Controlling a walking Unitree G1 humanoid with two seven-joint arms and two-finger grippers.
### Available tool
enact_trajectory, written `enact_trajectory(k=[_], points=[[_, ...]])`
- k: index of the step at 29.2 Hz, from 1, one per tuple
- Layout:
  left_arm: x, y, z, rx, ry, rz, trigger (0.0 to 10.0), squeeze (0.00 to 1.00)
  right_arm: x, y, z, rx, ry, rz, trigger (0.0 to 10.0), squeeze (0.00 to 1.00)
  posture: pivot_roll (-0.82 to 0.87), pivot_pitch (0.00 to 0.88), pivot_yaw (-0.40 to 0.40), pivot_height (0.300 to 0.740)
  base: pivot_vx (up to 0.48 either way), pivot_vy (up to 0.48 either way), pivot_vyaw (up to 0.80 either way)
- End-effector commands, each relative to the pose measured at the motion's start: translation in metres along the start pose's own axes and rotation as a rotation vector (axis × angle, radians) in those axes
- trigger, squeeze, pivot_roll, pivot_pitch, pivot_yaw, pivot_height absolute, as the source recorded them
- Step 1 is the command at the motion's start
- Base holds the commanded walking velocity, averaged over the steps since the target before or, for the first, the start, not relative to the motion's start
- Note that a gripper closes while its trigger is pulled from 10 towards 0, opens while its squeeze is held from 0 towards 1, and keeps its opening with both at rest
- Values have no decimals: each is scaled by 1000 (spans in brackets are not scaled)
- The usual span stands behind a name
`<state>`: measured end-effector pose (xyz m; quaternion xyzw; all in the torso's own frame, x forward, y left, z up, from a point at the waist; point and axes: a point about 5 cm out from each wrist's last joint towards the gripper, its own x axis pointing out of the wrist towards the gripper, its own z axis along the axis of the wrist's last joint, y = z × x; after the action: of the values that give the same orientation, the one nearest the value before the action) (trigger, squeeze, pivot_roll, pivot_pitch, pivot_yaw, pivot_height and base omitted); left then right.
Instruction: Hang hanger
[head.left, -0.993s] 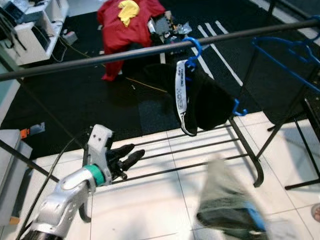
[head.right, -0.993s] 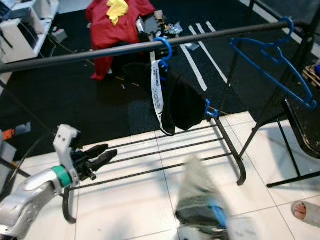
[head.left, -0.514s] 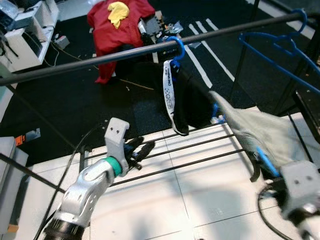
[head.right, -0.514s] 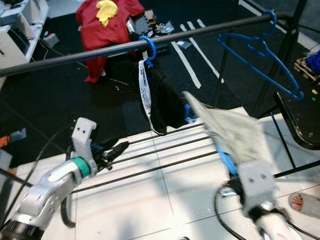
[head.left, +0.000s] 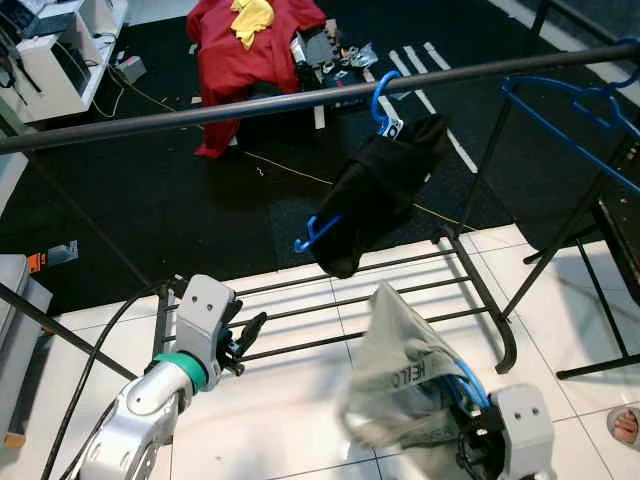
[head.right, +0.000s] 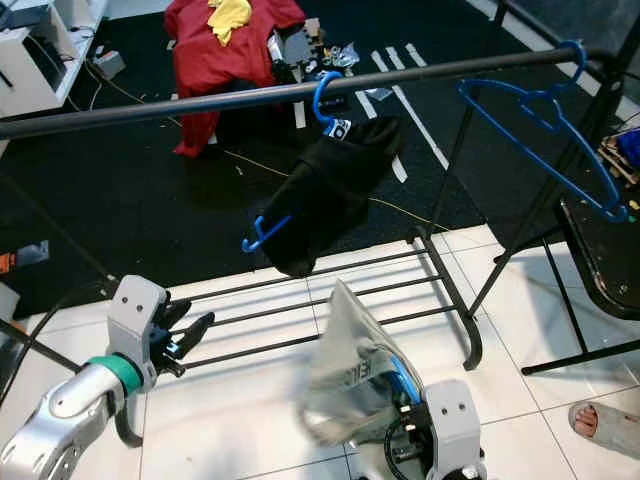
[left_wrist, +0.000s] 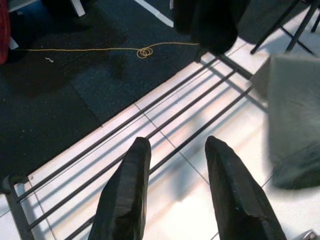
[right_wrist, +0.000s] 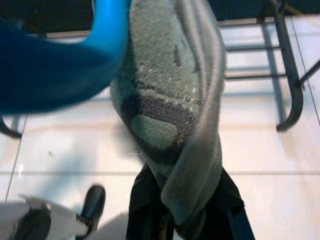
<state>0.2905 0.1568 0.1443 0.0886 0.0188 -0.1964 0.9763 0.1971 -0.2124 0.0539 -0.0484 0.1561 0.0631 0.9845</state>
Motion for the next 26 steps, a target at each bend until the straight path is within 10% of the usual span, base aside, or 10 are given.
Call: enact_trajectory(k=[1,10,13,26], points=[[-3,-4,-8,18,26,-13,10000,0,-1,16,-13,17,36,42,0,0,-276,222,171,740,0,0,0],[15,-8,-3,23,24,34,10000,0,47,37,47,-75,-129,264,0,0,-289,215,188,740,0,0,0],[20,-14,11,-8,-29,50,10000,0,86,48,104,-130,-273,347,0,0,-273,205,171,740,0,0,0],[17,-18,15,-15,-58,57,10000,0,112,74,165,-126,-420,419,0,0,-255,191,148,740,0,0,0]])
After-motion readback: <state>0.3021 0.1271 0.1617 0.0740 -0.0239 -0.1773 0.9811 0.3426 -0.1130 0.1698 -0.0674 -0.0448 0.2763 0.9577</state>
